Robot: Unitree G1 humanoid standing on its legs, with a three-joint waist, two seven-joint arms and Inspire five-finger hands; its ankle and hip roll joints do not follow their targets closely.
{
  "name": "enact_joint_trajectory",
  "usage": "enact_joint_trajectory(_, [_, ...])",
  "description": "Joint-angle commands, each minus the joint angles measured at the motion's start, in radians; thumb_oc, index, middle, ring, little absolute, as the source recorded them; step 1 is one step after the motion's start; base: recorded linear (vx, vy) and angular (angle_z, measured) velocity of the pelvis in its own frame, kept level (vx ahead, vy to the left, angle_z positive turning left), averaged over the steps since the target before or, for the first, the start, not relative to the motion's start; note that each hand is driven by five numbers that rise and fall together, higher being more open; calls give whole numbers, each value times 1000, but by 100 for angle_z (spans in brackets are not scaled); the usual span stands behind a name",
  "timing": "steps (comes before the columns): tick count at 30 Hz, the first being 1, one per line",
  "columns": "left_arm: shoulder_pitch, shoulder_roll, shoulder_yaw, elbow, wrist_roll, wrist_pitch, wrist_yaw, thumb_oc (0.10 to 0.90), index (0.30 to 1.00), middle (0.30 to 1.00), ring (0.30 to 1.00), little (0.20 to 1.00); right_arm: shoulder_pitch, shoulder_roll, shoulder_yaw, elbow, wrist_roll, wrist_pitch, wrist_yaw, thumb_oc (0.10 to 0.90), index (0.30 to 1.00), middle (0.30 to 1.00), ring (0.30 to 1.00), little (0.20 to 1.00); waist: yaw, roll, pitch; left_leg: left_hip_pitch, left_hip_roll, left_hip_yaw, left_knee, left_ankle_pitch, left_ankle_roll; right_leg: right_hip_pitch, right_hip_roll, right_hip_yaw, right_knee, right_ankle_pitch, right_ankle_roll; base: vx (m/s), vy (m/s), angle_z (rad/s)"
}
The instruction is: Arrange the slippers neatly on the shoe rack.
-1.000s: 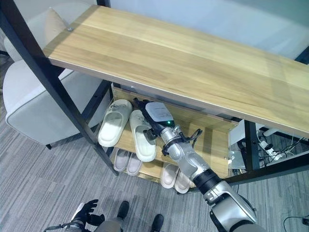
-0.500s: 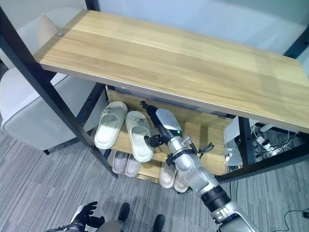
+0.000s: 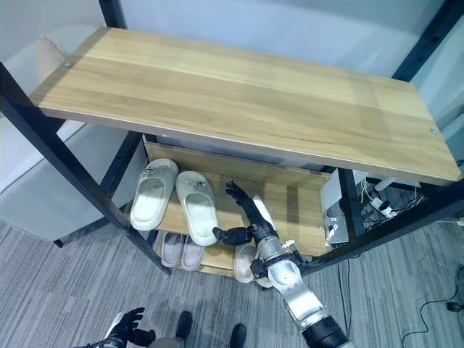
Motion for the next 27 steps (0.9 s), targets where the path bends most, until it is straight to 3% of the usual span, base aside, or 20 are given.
enact_joint_trajectory(1, [-10,-73,-55,61,-6,-5,2,800,900,900,900,900,-41,13,-12,-121,149,-91,17,800,900,900,900,900,2,2,-45,64,35,84,-7,-93,-26,-1,-1,35,17,-48,52,0,0,0])
enact_joint_trajectory(8, [-14,-79,-54,69,-20,9,9,800,900,900,900,900,17,6,5,-173,264,-65,31,800,900,900,900,900,-16,-3,-49,67,36,89,-7,-95,-25,-2,-1,41,19,-45,52,1,1,-1])
enact_joint_trajectory(20, [-17,-76,-53,65,-20,10,6,800,900,900,900,900,65,-41,11,-236,315,-48,72,800,900,900,900,900,-29,-12,-49,69,36,95,-7,-97,-27,-7,-3,47,23,-39,54,-1,2,-2])
enact_joint_trajectory(27, [-24,-68,-50,63,-20,7,10,800,900,900,900,900,61,-24,56,-216,334,-34,94,800,900,900,900,900,-22,-17,-41,64,36,94,-7,-93,-26,-13,-5,43,26,-36,56,-5,0,-1])
